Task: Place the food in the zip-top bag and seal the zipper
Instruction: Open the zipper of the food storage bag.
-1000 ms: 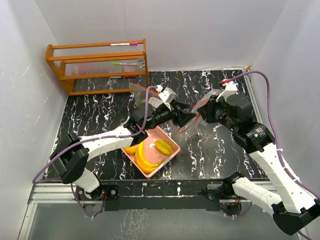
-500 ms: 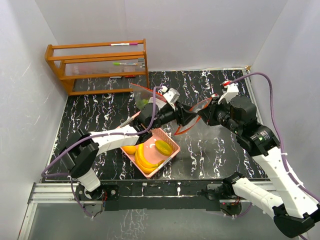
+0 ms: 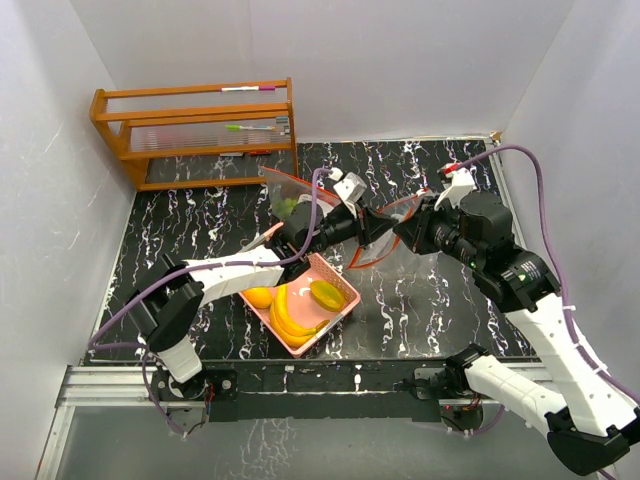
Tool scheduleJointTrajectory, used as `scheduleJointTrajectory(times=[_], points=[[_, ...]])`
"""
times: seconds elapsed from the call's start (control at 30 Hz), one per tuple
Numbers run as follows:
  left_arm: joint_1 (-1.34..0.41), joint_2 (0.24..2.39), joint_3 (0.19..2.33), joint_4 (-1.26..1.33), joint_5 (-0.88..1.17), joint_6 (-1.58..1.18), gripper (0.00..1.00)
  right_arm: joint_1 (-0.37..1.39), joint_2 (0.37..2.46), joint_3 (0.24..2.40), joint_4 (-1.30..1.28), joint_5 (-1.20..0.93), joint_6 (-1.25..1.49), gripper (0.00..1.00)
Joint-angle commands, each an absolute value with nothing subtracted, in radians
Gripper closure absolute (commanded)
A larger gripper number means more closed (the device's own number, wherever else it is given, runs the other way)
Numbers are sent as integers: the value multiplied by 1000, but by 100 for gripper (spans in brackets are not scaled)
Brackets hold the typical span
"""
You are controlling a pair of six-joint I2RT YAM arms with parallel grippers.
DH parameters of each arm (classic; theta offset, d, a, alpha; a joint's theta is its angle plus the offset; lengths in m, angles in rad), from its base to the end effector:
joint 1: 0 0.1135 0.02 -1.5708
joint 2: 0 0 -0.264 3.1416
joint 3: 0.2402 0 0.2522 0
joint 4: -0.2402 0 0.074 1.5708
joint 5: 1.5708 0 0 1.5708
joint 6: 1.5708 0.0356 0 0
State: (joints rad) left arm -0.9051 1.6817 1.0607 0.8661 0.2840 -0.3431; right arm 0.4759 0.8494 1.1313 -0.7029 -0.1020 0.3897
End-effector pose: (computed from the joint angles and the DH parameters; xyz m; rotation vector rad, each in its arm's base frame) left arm 0.2320 -0.3115 0.3084 0.6448 1.2945 -1.2299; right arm 0.1442 0.0784 0.3928 -0.1560 2.0445 0.6519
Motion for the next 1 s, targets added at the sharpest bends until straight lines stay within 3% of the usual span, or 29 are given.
scheduleJointTrajectory(times=[0.0, 0.13, 0.37, 0.6, 0.73, 0.77, 0.83, 0.97], points=[[-899, 1623, 1089, 752, 199, -257, 100, 478, 832, 1214, -755, -69, 388, 92], [-898, 1576, 1121, 572, -11, -122, 100, 477, 821, 1262, -878, 19, 433, 92], [-897, 1493, 1099, 496, -251, -1, 100, 478, 824, 1323, -1089, 248, 539, 92], [-896, 1408, 1082, 439, -201, 37, 100, 478, 846, 1330, -1184, 521, 641, 92], [-896, 1384, 1091, 385, -172, 30, 100, 478, 879, 1333, -1123, 522, 609, 92], [-896, 1381, 1089, 381, -176, 32, 100, 478, 879, 1328, -1077, 463, 575, 89], [-897, 1379, 1089, 375, -190, 41, 100, 478, 854, 1301, -934, 247, 476, 67], [-897, 1373, 1098, 364, -215, 59, 100, 478, 762, 1232, -688, -18, 435, 43]])
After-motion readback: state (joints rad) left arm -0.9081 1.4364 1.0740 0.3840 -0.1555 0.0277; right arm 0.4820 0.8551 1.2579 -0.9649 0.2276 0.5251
